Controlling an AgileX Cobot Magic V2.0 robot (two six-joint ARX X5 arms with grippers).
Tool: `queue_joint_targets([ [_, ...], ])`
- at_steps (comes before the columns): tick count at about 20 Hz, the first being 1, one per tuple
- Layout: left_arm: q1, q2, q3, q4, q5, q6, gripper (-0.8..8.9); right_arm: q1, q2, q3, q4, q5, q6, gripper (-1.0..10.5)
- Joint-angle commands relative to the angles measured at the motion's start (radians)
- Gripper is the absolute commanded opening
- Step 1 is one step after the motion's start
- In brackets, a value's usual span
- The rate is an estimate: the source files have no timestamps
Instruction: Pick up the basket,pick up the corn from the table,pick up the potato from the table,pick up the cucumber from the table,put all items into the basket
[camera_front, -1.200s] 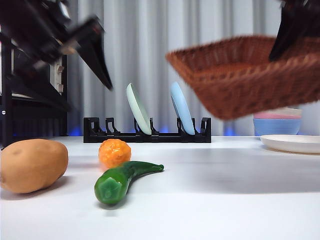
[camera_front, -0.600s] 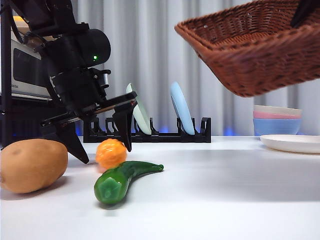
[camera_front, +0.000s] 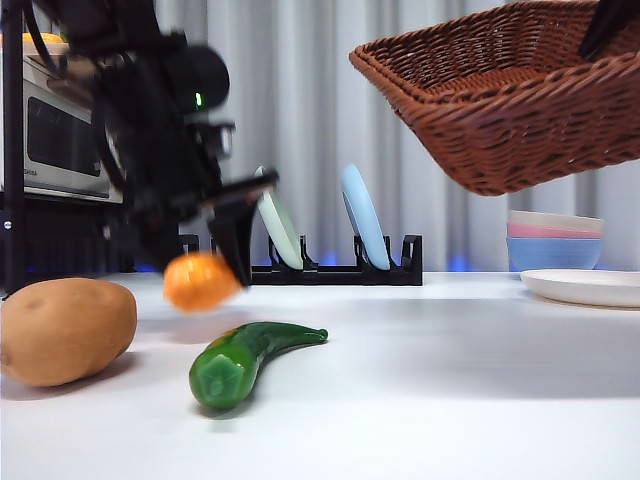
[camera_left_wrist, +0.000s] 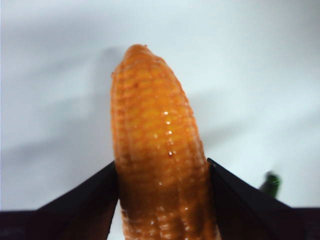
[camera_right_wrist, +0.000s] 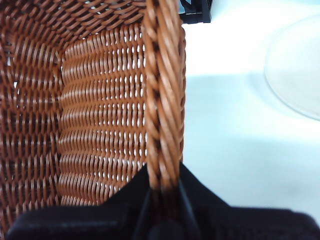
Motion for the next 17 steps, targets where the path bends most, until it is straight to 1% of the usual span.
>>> queue_joint_targets([
  [1,0.0,-0.131,0.043,-0.009,-0.019,0.028,-0.08,0.001,0.044,0.0,0.032,-0.005,0.005,-0.2],
  [3,-0.006,-0.241,0.071,-0.005,-0.011,0.021,-0.07,0.002,0.1,0.0,0.058,-0.011,0.024,-0.2],
  [5,-0.037,-0.344,0.082,0.025,-0.004,0.014,-0.08,0.01,0.163,0.0,0.091,-0.014,0.043,-0.2],
  [7,-0.098,-0.41,0.082,0.063,-0.005,0.009,-0.08,0.026,0.226,0.0,0.13,-0.019,0.078,-0.2],
  [8,-0.139,-0.423,0.082,0.079,-0.005,0.009,-0.08,0.036,0.257,0.0,0.151,-0.048,0.088,-0.2],
  [10,-0.219,-0.416,0.082,0.093,-0.013,0.01,-0.07,0.053,0.306,0.0,0.195,-0.114,0.12,-0.2],
  [11,-0.251,-0.398,0.082,0.101,-0.014,0.01,-0.08,0.063,0.32,0.0,0.209,-0.134,0.13,-0.2],
  [13,-0.317,-0.348,0.082,0.105,-0.029,0.01,-0.07,0.083,0.328,0.0,0.231,-0.145,0.147,-0.2],
  [15,-0.36,-0.287,0.082,0.103,-0.092,0.017,-0.08,0.1,0.328,0.0,0.253,-0.145,0.159,-0.2],
  [17,-0.386,-0.221,0.082,0.103,-0.11,0.017,-0.06,0.105,0.328,0.0,0.253,-0.145,0.162,-0.2],
])
